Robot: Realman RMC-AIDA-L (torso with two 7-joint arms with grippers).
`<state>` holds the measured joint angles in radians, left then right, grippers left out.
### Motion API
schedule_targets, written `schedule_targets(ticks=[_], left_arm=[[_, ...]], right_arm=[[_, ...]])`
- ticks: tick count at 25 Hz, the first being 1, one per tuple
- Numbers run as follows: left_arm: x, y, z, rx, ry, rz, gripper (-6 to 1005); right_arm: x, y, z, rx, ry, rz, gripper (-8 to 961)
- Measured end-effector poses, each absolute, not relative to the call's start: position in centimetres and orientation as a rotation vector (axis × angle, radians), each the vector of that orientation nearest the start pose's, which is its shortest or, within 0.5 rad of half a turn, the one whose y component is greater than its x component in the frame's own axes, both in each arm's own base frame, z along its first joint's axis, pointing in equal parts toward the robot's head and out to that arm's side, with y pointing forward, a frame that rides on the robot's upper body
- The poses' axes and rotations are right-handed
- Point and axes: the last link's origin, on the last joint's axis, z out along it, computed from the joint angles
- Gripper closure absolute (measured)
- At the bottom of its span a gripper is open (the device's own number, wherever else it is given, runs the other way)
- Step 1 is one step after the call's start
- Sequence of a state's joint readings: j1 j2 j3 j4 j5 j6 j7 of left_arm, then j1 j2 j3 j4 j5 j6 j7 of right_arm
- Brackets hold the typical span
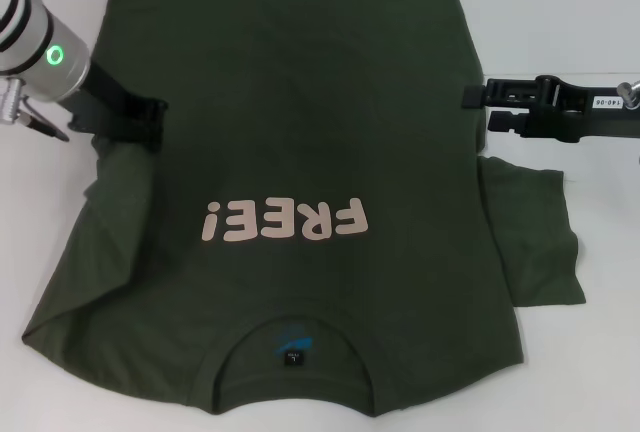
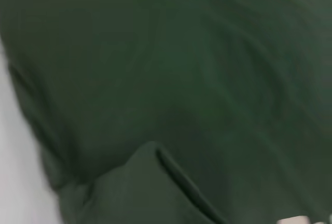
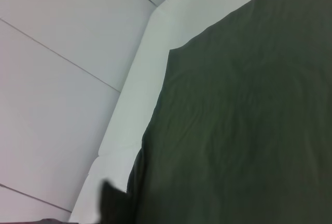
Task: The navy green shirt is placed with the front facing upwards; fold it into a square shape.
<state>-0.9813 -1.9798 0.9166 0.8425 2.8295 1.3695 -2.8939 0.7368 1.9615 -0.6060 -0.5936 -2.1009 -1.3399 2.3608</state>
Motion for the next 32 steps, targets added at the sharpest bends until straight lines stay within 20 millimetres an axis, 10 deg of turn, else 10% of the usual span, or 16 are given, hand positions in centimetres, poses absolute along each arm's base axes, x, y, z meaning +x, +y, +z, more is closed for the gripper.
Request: schedule_targets(ticks=[8,18,24,32], left_arm=[[-18.4,44.9,4.8,-2.190,-1.376,0.237,805],[-20.4,40.7,7.7,-2.471,-1.337,-0.222,540],[-24.2,32.4,4.6,-2.765,-0.783,-0.489,445],[-26.2,30.1,4.0,-2.719,-0.793,-0.520,436]], right_arm=[[24.6,41.2,4.8,-2.182,1.715,0.747,158],[25.2,40.8,4.9,-2.255,1.656,0.619,158],[24.9,40.6,4.8,-2.380,1.498,0.523,158],[25.3,40.4,6.3,-2.342,1.575,0.527,158]])
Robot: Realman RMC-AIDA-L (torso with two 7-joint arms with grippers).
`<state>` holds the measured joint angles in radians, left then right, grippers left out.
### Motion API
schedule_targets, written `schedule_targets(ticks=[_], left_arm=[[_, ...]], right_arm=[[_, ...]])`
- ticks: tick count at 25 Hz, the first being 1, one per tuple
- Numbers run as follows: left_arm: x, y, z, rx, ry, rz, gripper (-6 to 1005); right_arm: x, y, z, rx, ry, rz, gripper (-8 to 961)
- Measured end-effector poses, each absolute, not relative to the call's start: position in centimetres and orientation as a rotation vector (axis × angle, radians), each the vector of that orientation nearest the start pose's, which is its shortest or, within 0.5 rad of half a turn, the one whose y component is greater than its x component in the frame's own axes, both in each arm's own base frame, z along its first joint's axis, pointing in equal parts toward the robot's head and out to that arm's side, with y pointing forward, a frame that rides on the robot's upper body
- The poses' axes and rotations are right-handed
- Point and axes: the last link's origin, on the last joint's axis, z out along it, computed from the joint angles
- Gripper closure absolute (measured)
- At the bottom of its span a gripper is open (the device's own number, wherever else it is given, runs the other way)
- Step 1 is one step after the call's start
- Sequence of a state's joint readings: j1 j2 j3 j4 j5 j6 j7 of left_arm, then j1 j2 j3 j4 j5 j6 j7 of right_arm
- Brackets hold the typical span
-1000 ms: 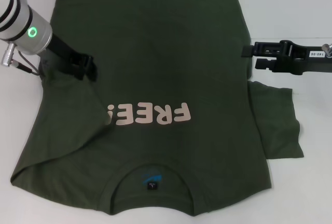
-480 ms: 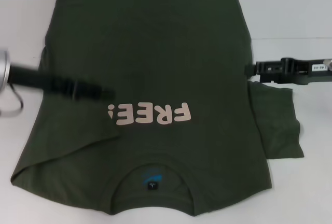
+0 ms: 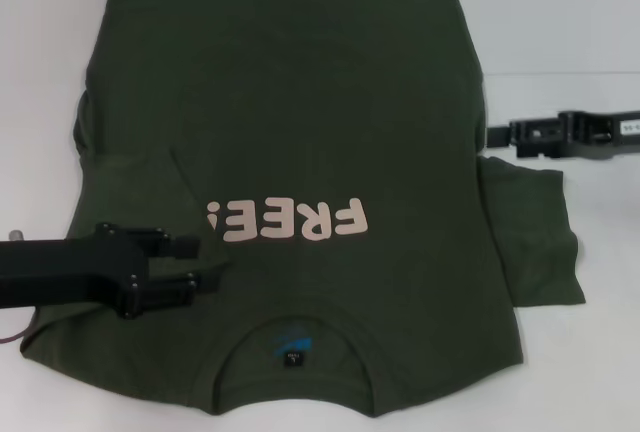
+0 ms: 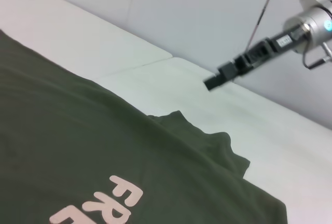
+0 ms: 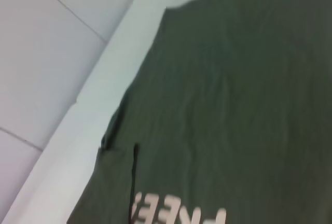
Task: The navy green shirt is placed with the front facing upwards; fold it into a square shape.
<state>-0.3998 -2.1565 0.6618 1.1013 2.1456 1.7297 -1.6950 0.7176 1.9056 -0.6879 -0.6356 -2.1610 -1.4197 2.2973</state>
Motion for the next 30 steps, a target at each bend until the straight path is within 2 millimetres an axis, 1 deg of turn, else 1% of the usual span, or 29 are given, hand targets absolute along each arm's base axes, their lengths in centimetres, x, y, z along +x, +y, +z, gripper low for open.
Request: schedule_targets(ticks=[3,5,10,13,15,18,26,30], left_arm=[[-26.4,30.2,4.0,-2.694,-0.861,-0.537,438],[-26.4,30.4,4.0,-2.674,-0.906,-0.549,440],[-26.4,30.8,4.0,-2.641,-0.939,-0.568,442],[-26.5,30.9,3.8,-2.635,-0.947,-0.572,442],[-26.4,31.0,3.7,-2.631,-0.951,-0.574,443],[-26.4,31.1,3.7,-2.628,-0.953,-0.577,443],[-26.3,31.2,3.6,-2.624,-0.955,-0.585,444],[-26.3,31.3,3.7,-2.615,-0.954,-0.590,444]], right_arm=[[25.8,39.2,6.9,-2.357,1.654,0.479,158],[26.5,38.3,7.7,-2.345,1.710,0.439,158],[29.7,36.4,9.8,-2.185,1.863,0.320,159],[31.0,35.7,10.3,-2.121,1.903,0.294,159],[31.7,35.4,10.2,-2.094,1.908,0.291,159],[32.1,35.3,9.7,-2.080,1.901,0.296,159],[32.4,36.0,8.3,-2.040,1.850,0.310,160],[32.5,36.3,7.5,-2.028,1.863,0.316,161]])
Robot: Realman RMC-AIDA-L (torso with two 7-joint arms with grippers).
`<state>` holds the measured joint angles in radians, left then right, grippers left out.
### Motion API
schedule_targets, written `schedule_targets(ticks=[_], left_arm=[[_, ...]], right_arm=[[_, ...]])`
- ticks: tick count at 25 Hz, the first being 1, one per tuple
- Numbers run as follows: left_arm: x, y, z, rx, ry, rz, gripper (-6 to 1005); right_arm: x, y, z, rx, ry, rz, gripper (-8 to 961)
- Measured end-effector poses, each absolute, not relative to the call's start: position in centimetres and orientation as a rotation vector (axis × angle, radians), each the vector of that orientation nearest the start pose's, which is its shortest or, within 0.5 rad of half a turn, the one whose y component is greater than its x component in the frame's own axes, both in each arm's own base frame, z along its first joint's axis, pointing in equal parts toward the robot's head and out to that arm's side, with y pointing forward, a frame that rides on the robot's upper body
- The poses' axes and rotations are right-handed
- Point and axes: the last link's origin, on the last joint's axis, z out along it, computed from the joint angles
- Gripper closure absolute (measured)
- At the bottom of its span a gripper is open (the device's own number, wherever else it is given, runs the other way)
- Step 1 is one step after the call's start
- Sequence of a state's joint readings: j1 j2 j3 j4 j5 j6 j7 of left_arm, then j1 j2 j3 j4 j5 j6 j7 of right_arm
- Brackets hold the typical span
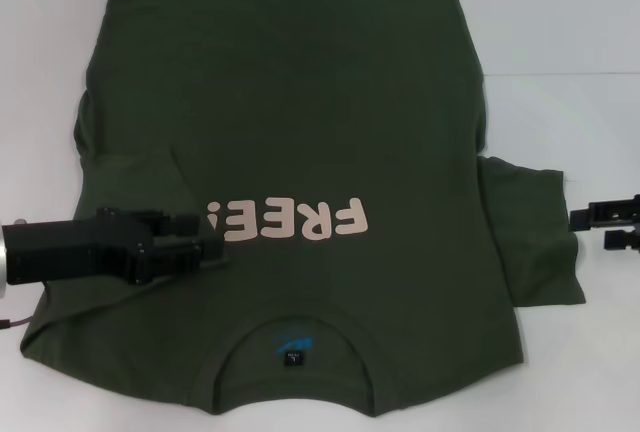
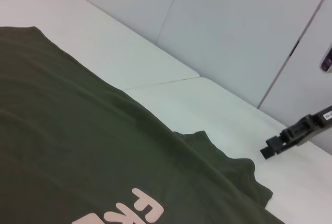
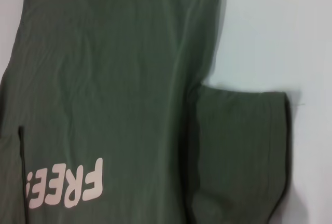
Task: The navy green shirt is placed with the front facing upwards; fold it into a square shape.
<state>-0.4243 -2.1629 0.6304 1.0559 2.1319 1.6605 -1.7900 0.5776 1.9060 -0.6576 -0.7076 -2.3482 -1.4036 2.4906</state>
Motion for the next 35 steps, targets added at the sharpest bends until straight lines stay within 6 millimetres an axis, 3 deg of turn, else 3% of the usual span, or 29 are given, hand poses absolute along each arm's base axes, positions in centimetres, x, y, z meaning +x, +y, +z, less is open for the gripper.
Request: schedule_targets(ticks=[11,35], left_arm=[[-26.3,31.7,3.7,-2.593,-0.953,-0.598,443],[-26.5,32.1,3.8,-2.554,-0.954,-0.596,442]], right_arm=[[32.6,36.9,6.3,-1.966,1.939,0.307,162],[31.7,38.1,3.7,-1.987,1.894,0.259,167]])
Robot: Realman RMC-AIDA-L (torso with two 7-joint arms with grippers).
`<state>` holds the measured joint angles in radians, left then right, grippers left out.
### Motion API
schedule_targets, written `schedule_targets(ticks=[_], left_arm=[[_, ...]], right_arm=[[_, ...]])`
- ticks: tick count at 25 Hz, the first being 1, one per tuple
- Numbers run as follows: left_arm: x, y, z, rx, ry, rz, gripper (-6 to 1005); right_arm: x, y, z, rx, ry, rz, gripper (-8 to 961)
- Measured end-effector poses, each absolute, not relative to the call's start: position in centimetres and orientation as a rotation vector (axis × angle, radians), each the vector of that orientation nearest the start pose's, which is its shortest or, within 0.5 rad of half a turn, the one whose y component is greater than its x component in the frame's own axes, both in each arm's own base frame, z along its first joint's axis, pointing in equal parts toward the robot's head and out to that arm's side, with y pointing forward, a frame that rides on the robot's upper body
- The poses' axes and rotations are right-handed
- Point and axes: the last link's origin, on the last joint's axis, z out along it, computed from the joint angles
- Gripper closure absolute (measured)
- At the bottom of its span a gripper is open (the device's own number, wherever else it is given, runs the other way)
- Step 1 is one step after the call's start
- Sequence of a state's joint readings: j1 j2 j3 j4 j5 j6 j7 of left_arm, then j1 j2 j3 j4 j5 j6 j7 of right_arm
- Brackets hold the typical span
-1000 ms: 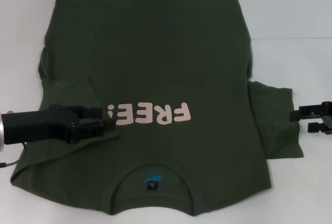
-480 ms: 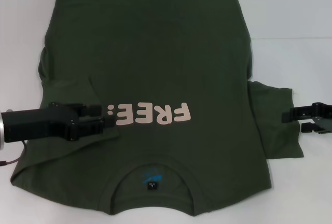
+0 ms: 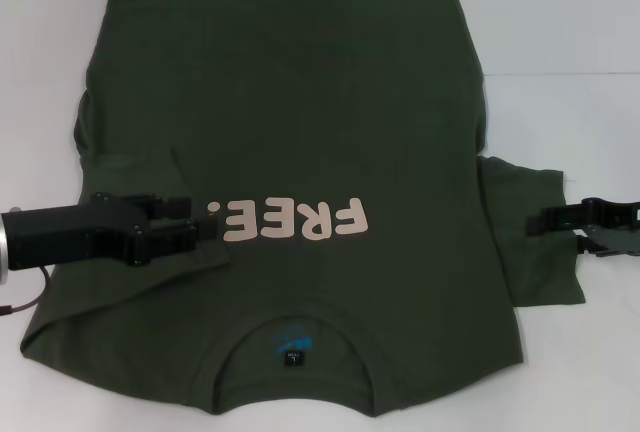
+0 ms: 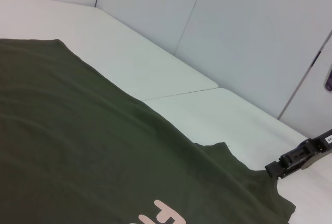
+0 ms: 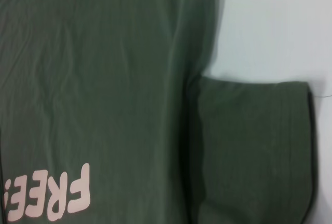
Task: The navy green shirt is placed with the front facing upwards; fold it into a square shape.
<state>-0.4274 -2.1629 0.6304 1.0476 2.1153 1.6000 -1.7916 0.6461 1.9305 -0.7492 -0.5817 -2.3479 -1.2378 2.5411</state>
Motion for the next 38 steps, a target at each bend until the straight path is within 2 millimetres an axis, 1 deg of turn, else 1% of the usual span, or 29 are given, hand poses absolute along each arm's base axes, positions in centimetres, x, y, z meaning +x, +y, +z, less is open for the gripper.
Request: schedule_targets(ticks=[6,15,21,26,31,35,38], left_arm=[[-26.6,32.3,3.9,-2.543,-0.951,-0.594,442],[-26.5,32.5,4.0,-2.526,-0.948,-0.626,442],[-26.5,32.6,4.1,-2.525,-0.946,-0.628,441],[-26.4,32.6,4.2,-2.518,-0.943,-0.649,441],[-26.4,32.4,4.2,-2.516,-0.946,-0.656,441],[-26.5,32.4,4.2,-2.517,-0.950,-0.657,441],[-26.5,32.4,4.2,-2.517,-0.954,-0.658,441]], right_arm=[[31.1,38.3,3.1,-2.011,1.893,0.272,170],[31.1,38.4,3.6,-2.003,1.883,0.284,174],[31.2,38.5,3.7,-2.002,1.879,0.277,384],[31.3,38.4,3.7,-2.002,1.877,0.271,626],[31.3,38.4,3.7,-2.004,1.876,0.265,831],[31.5,38.3,3.8,-2.008,1.866,0.251,886],[31.9,38.4,4.5,-2.010,1.829,0.238,927]])
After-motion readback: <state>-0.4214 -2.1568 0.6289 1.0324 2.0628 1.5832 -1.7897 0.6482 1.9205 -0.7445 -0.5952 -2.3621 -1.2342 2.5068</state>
